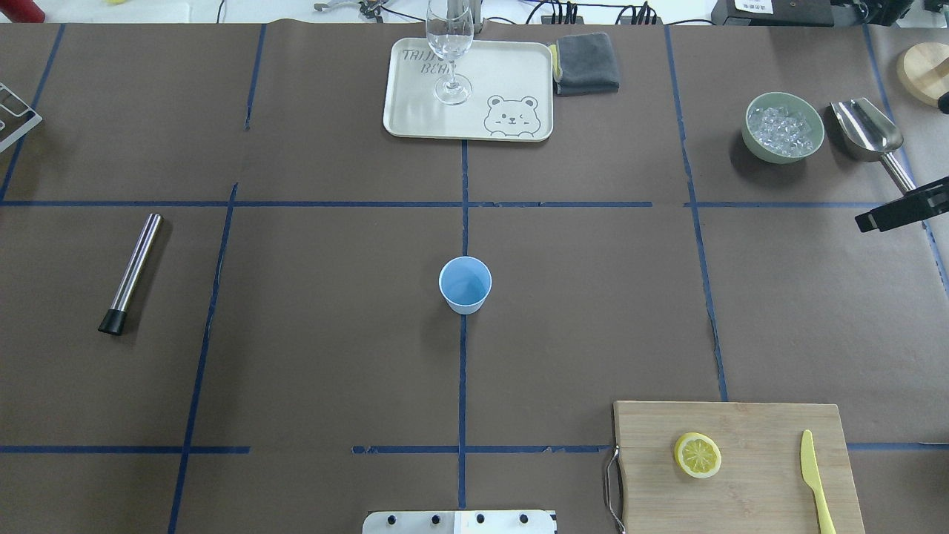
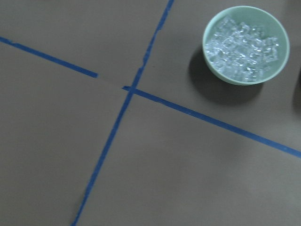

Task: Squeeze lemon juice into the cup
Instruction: 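Move the right gripper down to the lemon slice on the cutting board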

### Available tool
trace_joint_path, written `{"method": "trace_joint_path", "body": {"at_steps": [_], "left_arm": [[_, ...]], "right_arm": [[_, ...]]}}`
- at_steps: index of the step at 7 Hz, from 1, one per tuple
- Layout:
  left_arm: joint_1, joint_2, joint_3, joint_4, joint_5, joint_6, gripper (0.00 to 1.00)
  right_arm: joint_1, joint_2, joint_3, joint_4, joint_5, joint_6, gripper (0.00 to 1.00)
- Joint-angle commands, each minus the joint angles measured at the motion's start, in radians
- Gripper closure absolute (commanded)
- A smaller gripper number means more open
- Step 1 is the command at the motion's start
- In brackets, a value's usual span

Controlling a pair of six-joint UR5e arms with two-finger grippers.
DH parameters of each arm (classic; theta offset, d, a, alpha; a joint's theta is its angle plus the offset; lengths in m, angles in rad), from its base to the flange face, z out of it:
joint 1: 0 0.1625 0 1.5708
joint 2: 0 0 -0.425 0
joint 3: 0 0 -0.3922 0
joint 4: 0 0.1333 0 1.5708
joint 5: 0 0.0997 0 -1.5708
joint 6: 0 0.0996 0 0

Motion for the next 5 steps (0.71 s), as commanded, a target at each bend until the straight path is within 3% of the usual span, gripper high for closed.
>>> {"method": "trace_joint_path", "body": {"at_steps": [1, 3, 5], "left_arm": [[0.0, 0.003, -0.001, 0.0, 0.0, 0.0, 0.0], [0.0, 0.003, -0.001, -0.002, 0.0, 0.0, 0.0], [-0.002, 0.003, -0.008, -0.002, 0.0, 0.0, 0.0]], "right_arm": [[-0.194, 0.043, 0.063, 0.006, -0.086, 0.243, 0.0], [-0.459, 0.041, 0.153, 0.002, -0.311, 0.528, 0.0], [-0.668, 0.025, 0.15, 0.005, -0.491, 0.676, 0.0]]}}
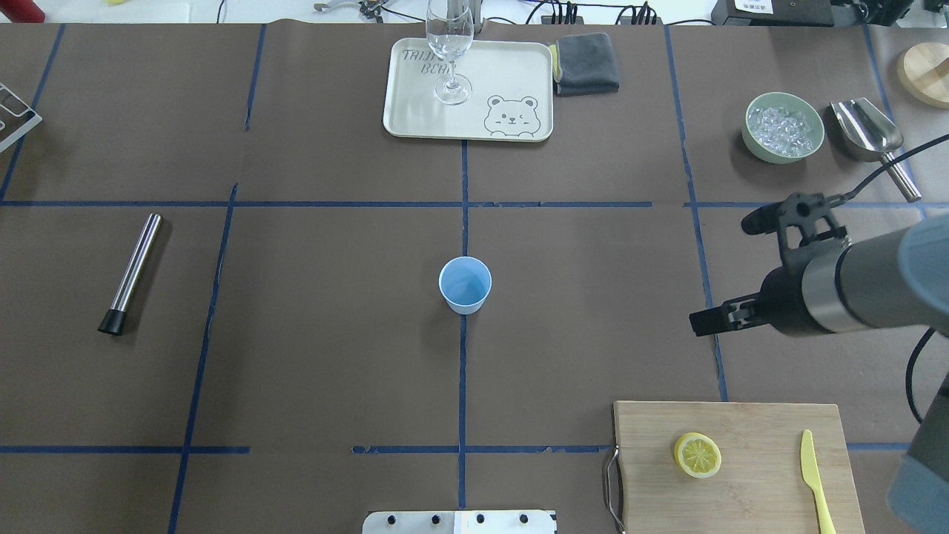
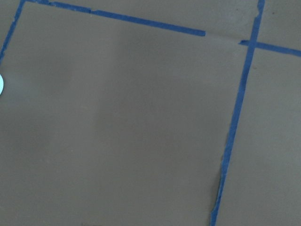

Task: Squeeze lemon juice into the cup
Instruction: 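Move the right gripper down to the lemon slice on the cutting board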

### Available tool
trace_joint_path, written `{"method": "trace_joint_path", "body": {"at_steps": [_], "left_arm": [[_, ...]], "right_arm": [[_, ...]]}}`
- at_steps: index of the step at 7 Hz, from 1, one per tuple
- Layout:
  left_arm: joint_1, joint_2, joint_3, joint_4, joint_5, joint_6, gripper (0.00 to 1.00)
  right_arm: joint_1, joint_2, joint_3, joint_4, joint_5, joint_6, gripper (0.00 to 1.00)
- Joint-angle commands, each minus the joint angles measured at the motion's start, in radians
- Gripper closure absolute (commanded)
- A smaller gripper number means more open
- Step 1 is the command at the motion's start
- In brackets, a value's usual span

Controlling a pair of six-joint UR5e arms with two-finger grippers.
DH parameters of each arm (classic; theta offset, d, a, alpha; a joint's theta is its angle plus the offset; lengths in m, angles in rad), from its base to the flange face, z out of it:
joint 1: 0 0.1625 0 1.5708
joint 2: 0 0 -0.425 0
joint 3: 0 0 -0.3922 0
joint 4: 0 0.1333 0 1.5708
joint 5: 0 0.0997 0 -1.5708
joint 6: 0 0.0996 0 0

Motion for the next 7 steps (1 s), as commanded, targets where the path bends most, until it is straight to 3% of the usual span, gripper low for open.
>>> {"method": "trace_joint_path", "body": {"at_steps": [1, 4, 7], "left_arm": [[0.001, 0.0, -0.006, 0.0, 0.0, 0.0, 0.0], [-0.001, 0.0, -0.02, 0.0, 0.0, 0.0, 0.0], [-0.001, 0.0, -0.023, 0.0, 0.0, 0.002, 0.0]], "right_arm": [[-0.192, -0.031, 0.007, 0.013, -0.161, 0.169, 0.0], [-0.356, -0.078, -0.001, 0.039, -0.327, 0.298, 0.0], [-0.447, -0.15, -0.048, 0.168, -0.422, 0.366, 0.0]]}}
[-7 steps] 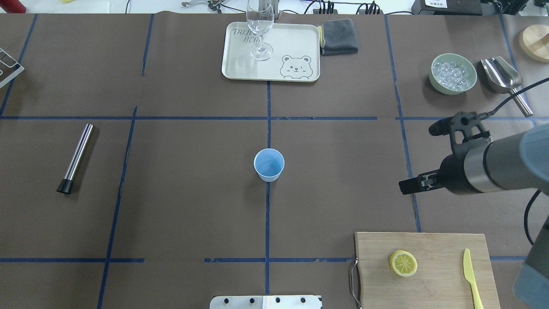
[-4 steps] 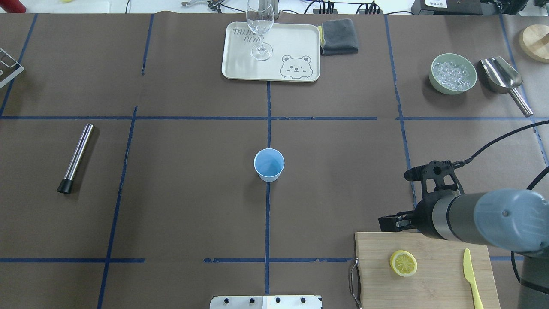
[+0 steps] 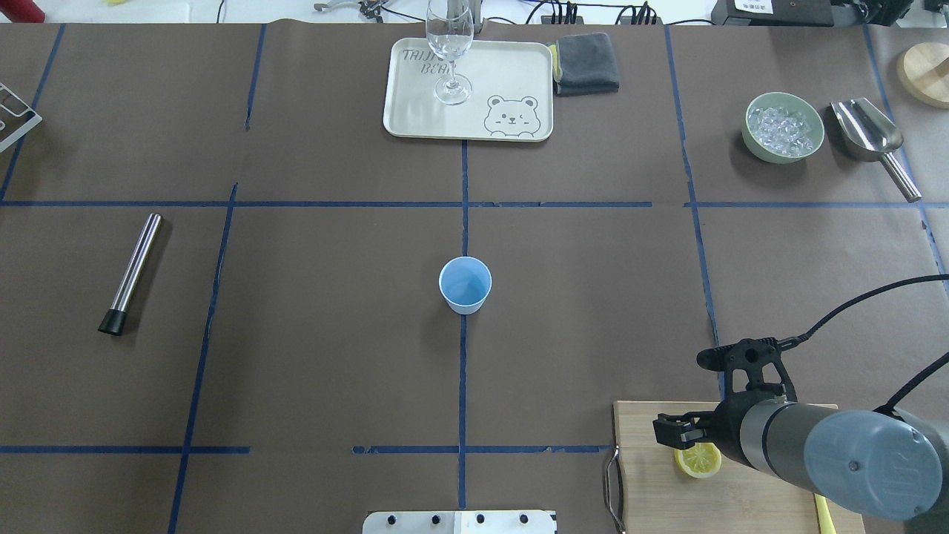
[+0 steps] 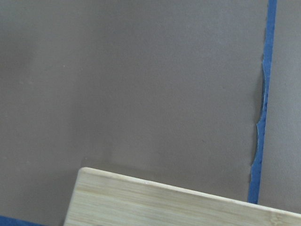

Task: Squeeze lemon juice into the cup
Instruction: 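Move the right gripper down to the lemon slice on the cutting board, then grasp the lemon slice with the right gripper and lift it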

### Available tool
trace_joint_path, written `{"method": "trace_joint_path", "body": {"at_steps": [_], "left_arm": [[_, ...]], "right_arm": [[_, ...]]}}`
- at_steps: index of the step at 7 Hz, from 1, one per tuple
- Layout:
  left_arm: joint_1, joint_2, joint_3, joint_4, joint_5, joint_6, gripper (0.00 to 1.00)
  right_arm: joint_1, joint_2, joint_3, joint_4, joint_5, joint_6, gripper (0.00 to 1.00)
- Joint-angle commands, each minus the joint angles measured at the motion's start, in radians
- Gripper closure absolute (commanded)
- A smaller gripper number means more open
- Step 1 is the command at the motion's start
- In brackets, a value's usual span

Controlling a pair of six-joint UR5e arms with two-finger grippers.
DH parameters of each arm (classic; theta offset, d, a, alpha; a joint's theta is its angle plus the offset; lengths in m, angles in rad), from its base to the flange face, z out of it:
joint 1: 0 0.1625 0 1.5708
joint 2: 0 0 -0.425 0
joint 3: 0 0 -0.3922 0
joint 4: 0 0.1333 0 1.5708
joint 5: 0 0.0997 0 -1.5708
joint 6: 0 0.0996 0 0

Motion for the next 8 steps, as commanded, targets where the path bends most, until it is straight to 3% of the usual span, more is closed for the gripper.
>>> {"method": "trace_joint_path", "body": {"at_steps": [1, 3, 6, 8], "left_arm": [[0.0, 0.0, -0.006, 0.0, 0.0, 0.0, 0.0], [0.0, 0.0, -0.006, 0.0, 0.0, 0.0, 0.0], [0.0, 0.0, -0.008, 0.0, 0.0, 0.002, 0.0], [0.0, 0.0, -0.008, 0.0, 0.0, 0.002, 0.0]], "right_arm": [[-0.077, -0.024, -0.022, 0.035, -0.079, 0.072, 0.0], [-0.137, -0.024, -0.037, 0.041, -0.142, 0.118, 0.0], [-0.141, -0.105, -0.086, 0.195, -0.164, 0.115, 0.03], [-0.143, -0.11, -0.085, 0.212, -0.17, 0.112, 0.05]]}}
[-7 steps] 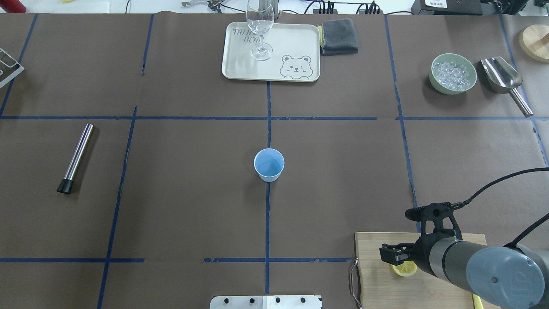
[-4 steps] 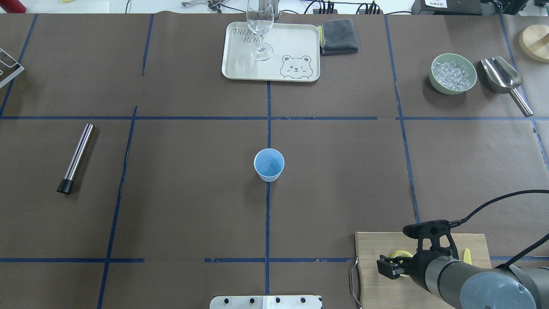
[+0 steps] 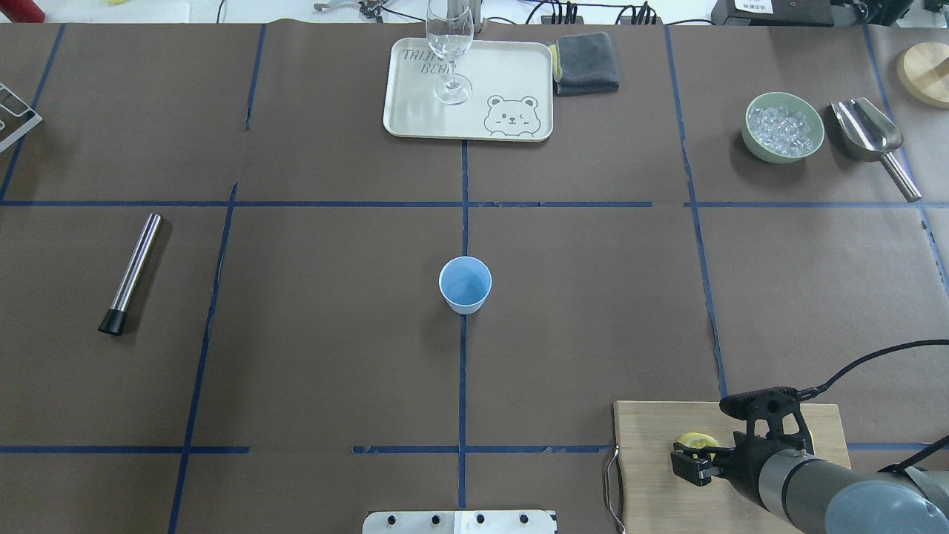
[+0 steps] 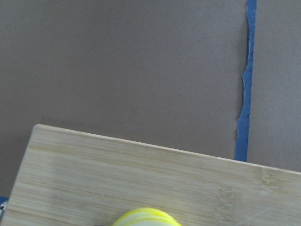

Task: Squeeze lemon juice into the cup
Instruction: 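Grasp the lemon slice with the right gripper and lift it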

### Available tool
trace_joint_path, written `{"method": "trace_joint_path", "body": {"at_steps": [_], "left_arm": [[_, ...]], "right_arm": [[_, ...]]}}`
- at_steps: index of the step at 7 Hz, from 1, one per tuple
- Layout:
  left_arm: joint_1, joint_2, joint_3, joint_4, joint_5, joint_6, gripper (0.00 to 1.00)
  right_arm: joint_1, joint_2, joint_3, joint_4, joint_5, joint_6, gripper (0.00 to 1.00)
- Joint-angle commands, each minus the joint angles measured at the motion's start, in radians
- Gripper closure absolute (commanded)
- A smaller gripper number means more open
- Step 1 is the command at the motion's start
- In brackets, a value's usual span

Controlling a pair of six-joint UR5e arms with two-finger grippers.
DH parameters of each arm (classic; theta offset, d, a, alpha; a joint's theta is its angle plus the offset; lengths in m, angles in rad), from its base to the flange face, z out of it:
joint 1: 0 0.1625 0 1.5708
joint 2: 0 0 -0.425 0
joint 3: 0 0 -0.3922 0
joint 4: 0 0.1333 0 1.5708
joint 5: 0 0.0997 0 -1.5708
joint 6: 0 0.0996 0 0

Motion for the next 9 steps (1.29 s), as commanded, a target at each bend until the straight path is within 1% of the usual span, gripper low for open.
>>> {"method": "trace_joint_path", "body": {"at_steps": [1, 4, 6, 9], "left_arm": [[0.0, 0.0, 0.0, 0.0, 0.0, 0.0, 0.0], [0.0, 0.0, 0.0, 0.0, 0.0, 0.0, 0.0], [0.0, 0.0, 0.001, 0.0, 0.0, 0.0, 0.0], [0.0, 0.0, 0.0, 0.0, 0.0, -0.001, 0.0]], "right_arm": [[-0.002, -0.001, 0.006, 0.014, -0.004, -0.003, 0.05], [-0.013, -0.001, 0.01, 0.002, -0.005, -0.003, 0.05], [-0.016, 0.041, 0.009, -0.078, -0.01, -0.003, 0.05], [-0.022, 0.045, 0.001, -0.08, -0.01, -0.003, 0.05]]}}
